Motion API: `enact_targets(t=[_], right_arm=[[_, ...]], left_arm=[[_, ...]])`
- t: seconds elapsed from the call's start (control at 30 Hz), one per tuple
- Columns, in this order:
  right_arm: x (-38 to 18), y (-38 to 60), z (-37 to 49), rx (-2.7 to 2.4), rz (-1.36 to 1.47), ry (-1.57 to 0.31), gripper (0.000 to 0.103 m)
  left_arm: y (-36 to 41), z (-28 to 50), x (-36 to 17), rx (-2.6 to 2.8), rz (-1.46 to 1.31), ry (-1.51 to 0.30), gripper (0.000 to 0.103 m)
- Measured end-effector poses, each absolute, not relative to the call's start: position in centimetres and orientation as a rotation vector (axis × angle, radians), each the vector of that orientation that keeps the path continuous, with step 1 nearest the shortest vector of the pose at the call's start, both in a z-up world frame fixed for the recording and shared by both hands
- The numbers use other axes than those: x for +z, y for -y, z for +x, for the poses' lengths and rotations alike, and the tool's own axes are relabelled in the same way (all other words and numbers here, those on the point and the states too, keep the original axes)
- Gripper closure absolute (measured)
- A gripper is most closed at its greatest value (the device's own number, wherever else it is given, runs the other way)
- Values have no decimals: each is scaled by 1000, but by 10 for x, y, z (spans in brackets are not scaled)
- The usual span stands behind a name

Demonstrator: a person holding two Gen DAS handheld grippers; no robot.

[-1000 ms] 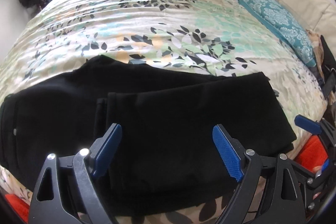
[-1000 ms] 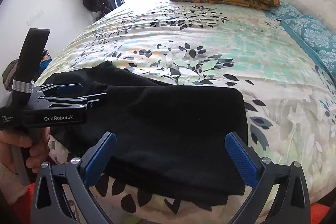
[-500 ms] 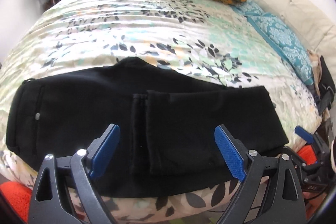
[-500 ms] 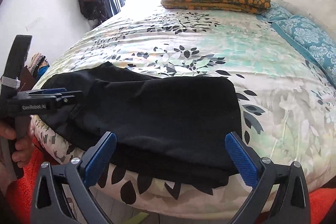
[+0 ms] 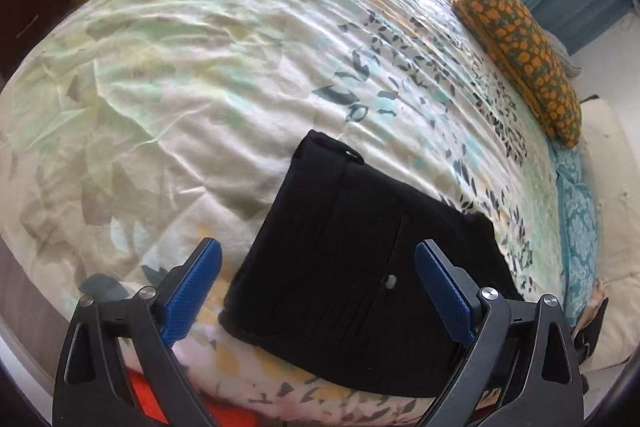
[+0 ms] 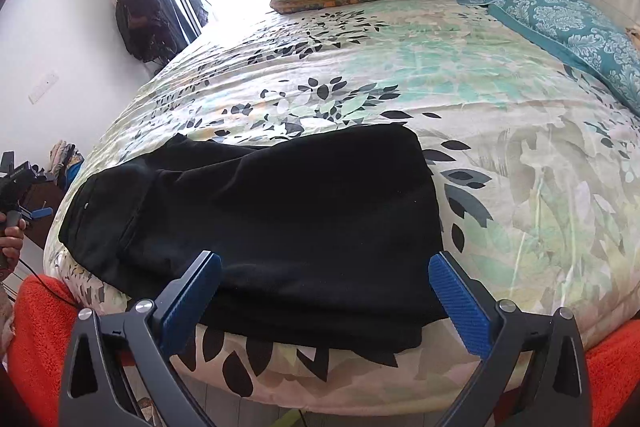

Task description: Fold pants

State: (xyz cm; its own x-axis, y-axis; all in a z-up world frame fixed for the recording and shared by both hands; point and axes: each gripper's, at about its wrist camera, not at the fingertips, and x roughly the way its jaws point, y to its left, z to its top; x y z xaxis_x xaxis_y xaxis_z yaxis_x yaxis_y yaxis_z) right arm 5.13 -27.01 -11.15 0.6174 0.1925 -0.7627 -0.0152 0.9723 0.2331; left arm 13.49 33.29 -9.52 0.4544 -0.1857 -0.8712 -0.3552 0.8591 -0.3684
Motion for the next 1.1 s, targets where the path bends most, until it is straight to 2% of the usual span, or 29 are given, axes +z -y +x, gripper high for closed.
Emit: enact_targets(t=[0.2, 0.27, 0.37, 0.53, 0.57, 0.6, 0.63, 0.67, 0.7, 0.77, 0.9, 1.1], right_arm=[[-115, 265, 53, 122, 195, -915, 0], [-116, 266, 53, 114, 193, -915, 0], [-119, 271, 54, 104, 209, -922, 0], [-122, 277, 56, 98, 233, -929, 0], [-121, 278, 56, 98, 234, -926, 0], [-120, 279, 55, 99, 236, -922, 0], [-119, 279, 55, 99, 238, -918, 0], [-118, 279, 54, 101, 240, -914, 0], [-117, 280, 54, 102, 243, -911, 0], [-117, 283, 54, 103, 253, -905, 0], [-118, 289, 57, 92, 278, -906, 0], [-118, 300, 58, 85, 344, -898, 0]], left_arm=[[-315, 153, -150, 66, -515, -1254, 5], [-315, 152, -167, 82, -507, -1246, 0], [-315, 146, -170, 72, -517, -1202, 0], [-319, 150, -169, 79, -539, -1236, 1], [-321, 150, -167, 91, -548, -1241, 7], [-323, 149, -164, 106, -570, -1229, 27], [-325, 146, -158, 103, -607, -1207, 39], [-327, 141, -149, 126, -627, -1182, 61], [-329, 136, -141, 138, -656, -1161, 74], [-334, 125, -126, 123, -728, -1114, 81], [-324, 110, -86, 16, -824, -1027, 87], [-280, 104, -43, -132, -908, -969, 90]])
